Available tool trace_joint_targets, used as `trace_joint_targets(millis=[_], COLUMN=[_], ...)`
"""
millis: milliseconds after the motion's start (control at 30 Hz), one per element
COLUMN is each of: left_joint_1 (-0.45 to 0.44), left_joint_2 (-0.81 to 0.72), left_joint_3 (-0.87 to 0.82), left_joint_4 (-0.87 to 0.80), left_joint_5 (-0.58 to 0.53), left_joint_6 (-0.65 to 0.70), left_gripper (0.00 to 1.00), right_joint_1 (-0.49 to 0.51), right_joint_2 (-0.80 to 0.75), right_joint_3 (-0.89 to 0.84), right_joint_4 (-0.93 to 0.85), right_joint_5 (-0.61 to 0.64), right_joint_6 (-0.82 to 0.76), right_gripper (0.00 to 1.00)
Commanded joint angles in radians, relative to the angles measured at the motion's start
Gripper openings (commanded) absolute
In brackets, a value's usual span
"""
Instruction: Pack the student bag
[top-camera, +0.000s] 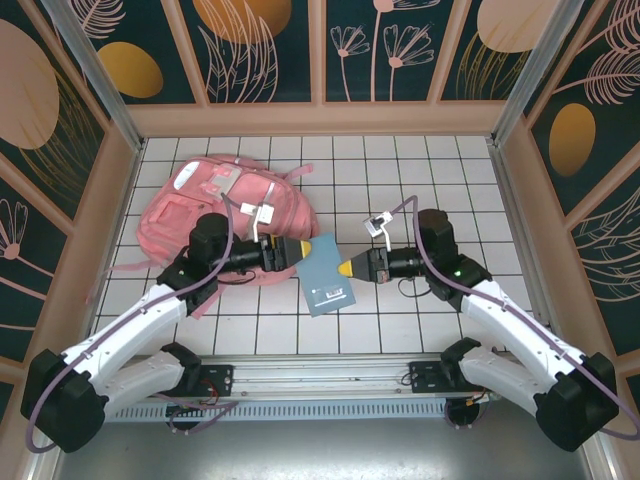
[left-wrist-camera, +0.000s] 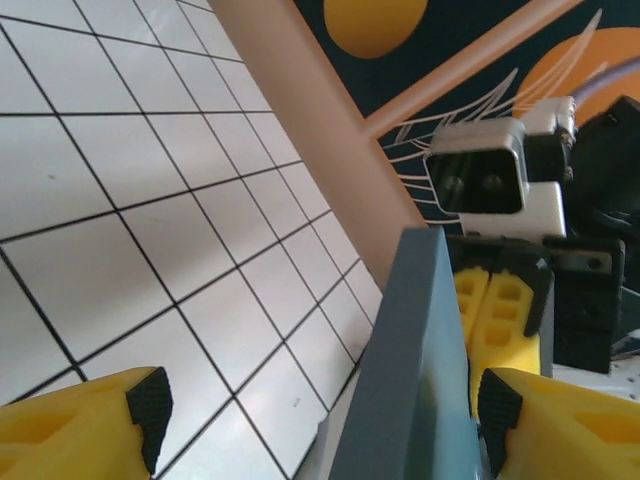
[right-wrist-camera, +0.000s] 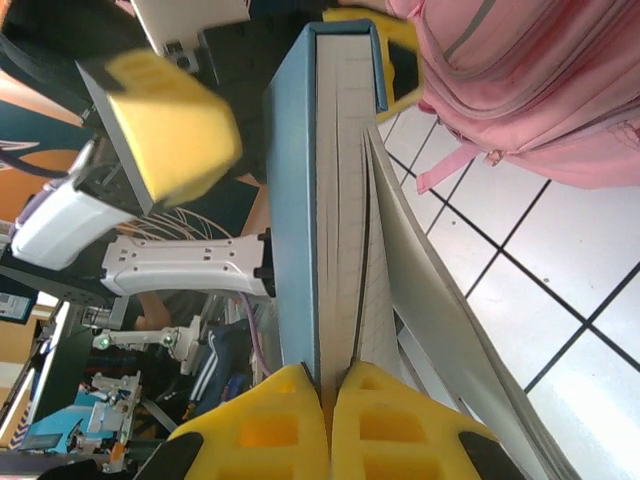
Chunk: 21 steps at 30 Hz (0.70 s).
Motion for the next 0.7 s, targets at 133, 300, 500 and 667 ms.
trace_joint_targets(millis=[133, 300, 500, 667], left_joint_1=[0.002, 0.002, 0.003, 0.002], left_joint_2=[-0.031, -0.037, -0.034, -0.039], left_joint_3=[-0.071, -0.086, -0.09, -0.101], left_joint_4=[0.202, 0.257, 0.309, 0.339], left_joint_5=[0.097, 0.097, 0.104, 0.102], left_joint_6=[-0.097, -0.126, -0.149, -0.165], left_gripper=[0.58, 0.42, 0.3, 0.18], right_joint_1=[-0.052, -0.052, -0.053, -0.053], right_joint_2=[-0.019, -0.008, -0.006, -0.002], right_joint_3=[-0.006, -0.026, -0.032, -0.04], right_joint_4=[0.125, 0.158, 0.167, 0.181], right_joint_5=[-0.035, -0.033, -0.023, -0.016], right_joint_6=[0.054, 0.075, 0.079, 0.086], right_gripper=[0.0, 0.0, 0.0, 0.0])
